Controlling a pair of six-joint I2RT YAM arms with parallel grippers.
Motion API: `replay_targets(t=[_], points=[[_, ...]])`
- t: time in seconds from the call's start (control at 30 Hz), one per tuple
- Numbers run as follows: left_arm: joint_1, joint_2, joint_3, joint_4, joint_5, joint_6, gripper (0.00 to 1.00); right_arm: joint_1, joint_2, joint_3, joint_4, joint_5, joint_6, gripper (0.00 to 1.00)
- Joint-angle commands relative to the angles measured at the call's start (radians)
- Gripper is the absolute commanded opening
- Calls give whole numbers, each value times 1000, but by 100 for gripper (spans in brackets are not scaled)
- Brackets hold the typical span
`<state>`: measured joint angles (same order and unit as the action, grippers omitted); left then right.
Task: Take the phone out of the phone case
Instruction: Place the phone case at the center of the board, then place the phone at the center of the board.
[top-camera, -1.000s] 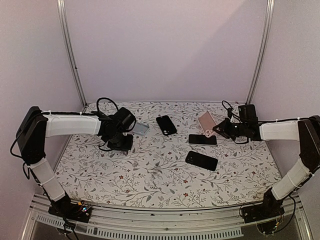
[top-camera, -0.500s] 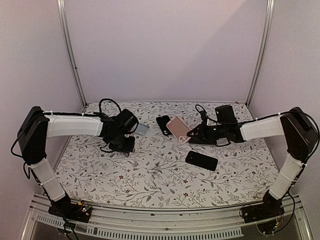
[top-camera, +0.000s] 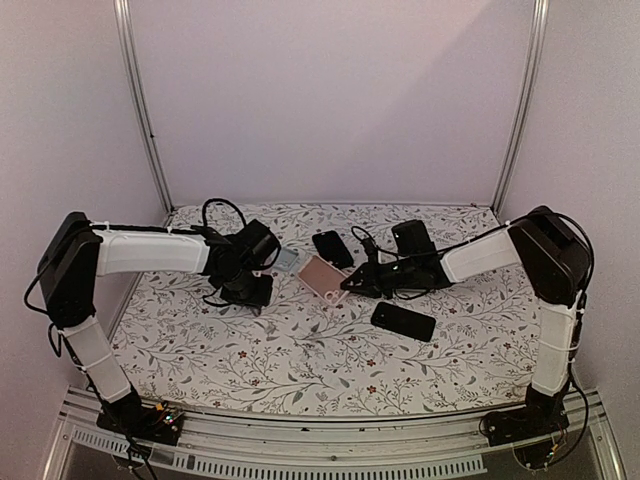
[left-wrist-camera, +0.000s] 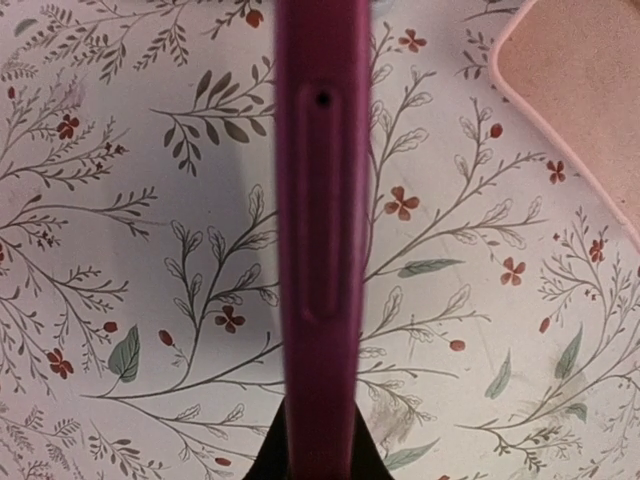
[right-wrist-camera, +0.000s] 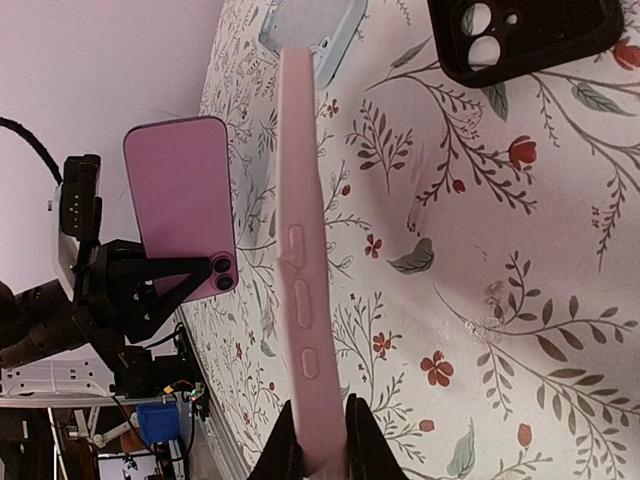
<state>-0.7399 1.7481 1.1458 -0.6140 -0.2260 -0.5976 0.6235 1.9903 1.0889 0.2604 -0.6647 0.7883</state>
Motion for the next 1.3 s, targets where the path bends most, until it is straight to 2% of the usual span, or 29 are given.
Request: replay_targets(t=[0.0, 0.07, 0.27, 0.43, 0.57, 0.73, 0.93, 1.27], points=[[-21, 7, 39, 8, -20, 11, 0, 28, 70, 87, -2, -32, 5, 3], [-32, 8, 48, -8, -28, 13, 0, 31, 88, 106, -23, -15, 4, 10], [-77, 5, 65, -36, -50, 25, 0, 32, 80, 143, -120, 73, -49, 53], [-113, -19, 57, 21, -12, 96, 0, 31, 31, 159, -193, 174, -87, 74], [-121, -55, 39, 86, 93, 166, 0, 32, -59, 132, -243, 340, -108, 84], [-140, -96, -9, 186, 251, 264, 0, 11, -192, 56, -244, 452, -98, 90], [-231, -82, -4, 225, 231, 367, 0, -88, -370, -60, -234, 497, -79, 91], [-468, 139, 178, 192, -101, 556, 0, -269, -582, -200, -255, 490, -93, 92]])
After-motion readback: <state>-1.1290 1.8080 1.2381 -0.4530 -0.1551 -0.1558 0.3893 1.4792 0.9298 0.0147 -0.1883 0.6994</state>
